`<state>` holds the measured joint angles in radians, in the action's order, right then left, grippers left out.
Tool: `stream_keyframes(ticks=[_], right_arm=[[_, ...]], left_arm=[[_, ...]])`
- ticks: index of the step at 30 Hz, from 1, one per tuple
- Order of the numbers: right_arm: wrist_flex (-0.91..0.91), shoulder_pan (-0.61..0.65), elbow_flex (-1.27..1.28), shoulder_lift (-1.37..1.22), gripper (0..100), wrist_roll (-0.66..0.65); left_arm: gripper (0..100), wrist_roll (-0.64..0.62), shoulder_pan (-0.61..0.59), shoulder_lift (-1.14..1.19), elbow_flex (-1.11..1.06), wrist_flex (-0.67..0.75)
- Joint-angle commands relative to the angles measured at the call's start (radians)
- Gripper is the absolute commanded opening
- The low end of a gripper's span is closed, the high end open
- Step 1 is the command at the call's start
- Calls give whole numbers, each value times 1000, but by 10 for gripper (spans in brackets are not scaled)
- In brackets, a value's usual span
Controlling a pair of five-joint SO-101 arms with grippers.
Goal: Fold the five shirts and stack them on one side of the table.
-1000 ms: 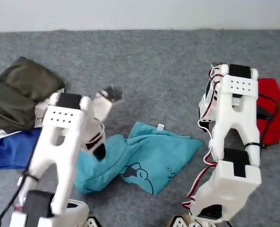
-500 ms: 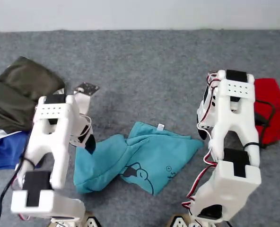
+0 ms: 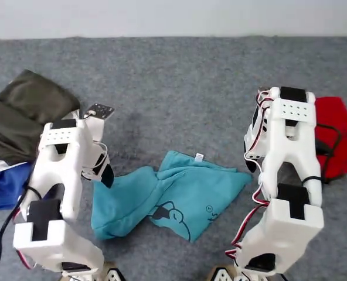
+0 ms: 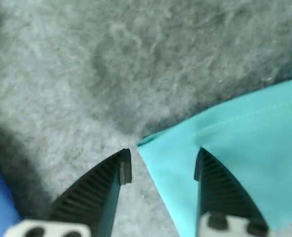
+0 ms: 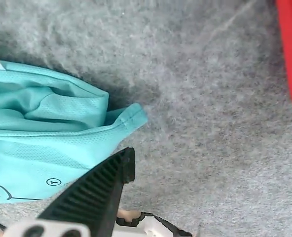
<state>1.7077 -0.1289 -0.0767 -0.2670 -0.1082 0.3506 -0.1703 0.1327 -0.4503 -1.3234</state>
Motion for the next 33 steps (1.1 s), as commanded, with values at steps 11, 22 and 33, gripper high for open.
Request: stream_keyframes(ticks=[11, 22, 33], right_arm=[[-8, 10, 0, 51, 726, -9], [-8, 12, 0, 51, 726, -8], [-8, 12, 0, 51, 726, -6]], left_arm=[[202, -5, 15, -6, -119, 190], [13, -5, 18, -14, -145, 210], [14, -8, 14, -18, -48, 63]])
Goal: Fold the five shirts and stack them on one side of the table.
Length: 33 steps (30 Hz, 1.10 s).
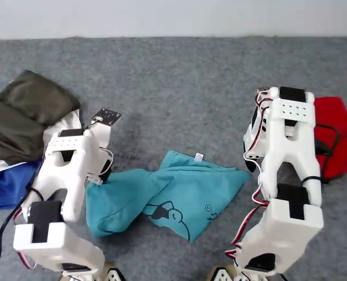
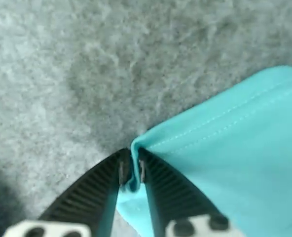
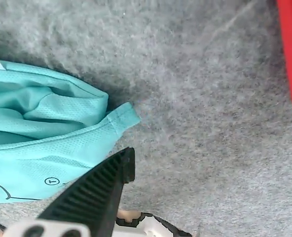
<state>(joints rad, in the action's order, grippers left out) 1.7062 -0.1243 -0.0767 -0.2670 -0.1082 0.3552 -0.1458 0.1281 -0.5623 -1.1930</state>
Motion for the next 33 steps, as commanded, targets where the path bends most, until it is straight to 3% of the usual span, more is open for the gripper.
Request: stream_keyframes(ticks=[1, 10, 20, 33], right_arm=[[-7, 7, 0, 51, 726, -6], [-4, 7, 2, 51, 726, -6], [-7, 22, 2, 51, 726, -9], [-196, 311, -6, -110, 725, -12]], left_arm=[[14, -14, -12, -14, 110, -98], [13, -101, -12, -12, 765, -557], [13, -101, -106, -127, 851, -562], [13, -100, -104, -132, 766, -560]])
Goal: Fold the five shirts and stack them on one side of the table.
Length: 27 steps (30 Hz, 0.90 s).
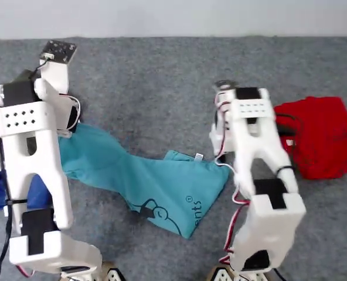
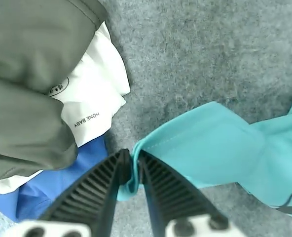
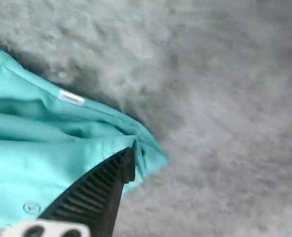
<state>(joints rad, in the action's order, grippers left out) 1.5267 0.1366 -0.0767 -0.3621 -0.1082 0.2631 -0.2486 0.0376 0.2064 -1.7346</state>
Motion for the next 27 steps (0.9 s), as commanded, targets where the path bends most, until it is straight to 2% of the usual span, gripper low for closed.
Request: stream_keyframes(ticks=[1, 5, 15, 19, 27], right_arm=[[-16, 62, -6, -22, 725, -12], [-5, 68, -23, -5, 724, -12], [222, 105, -181, 122, 725, -15], [242, 113, -193, 107, 724, -158], [269, 133, -181, 170, 723, -40]], left_arm=[[13, -8, -2, -41, -12, -17], [13, -6, -2, -40, -59, -8], [13, -6, 0, -40, -124, 54], [13, -6, 0, -40, -124, 54], [13, -6, 0, -40, -124, 48]])
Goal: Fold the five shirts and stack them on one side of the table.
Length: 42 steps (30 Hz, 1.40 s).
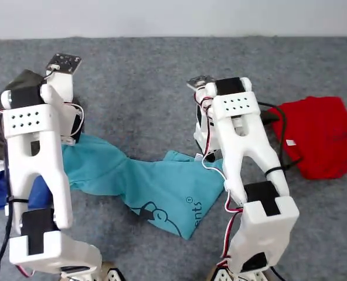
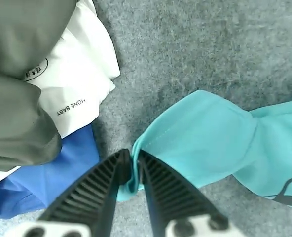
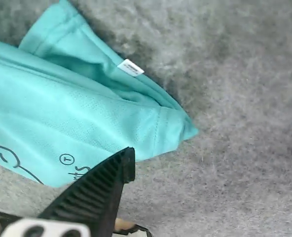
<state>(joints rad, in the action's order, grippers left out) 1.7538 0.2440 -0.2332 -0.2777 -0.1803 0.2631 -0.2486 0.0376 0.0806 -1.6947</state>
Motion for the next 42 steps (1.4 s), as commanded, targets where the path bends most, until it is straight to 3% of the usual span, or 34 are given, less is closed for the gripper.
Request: stream_keyframes(ticks=[1, 10, 17, 20, 35, 42], right_arm=[[42, 35, -14, 90, 723, 35], [-27, 77, 147, -7, 708, 78], [-41, 79, 141, -36, 381, 129], [-44, 79, 141, -36, 302, 124], [-154, 64, 181, -53, 347, 126], [-159, 64, 155, -199, 346, 129]], left_arm=[[13, -6, 0, -40, 2, 8], [13, -8, 0, -40, 1, 9], [13, -6, 0, -40, -50, 14], [13, -6, 0, -40, -85, 15], [13, -6, 0, -40, -124, 43], [13, -6, 0, -40, -125, 43]])
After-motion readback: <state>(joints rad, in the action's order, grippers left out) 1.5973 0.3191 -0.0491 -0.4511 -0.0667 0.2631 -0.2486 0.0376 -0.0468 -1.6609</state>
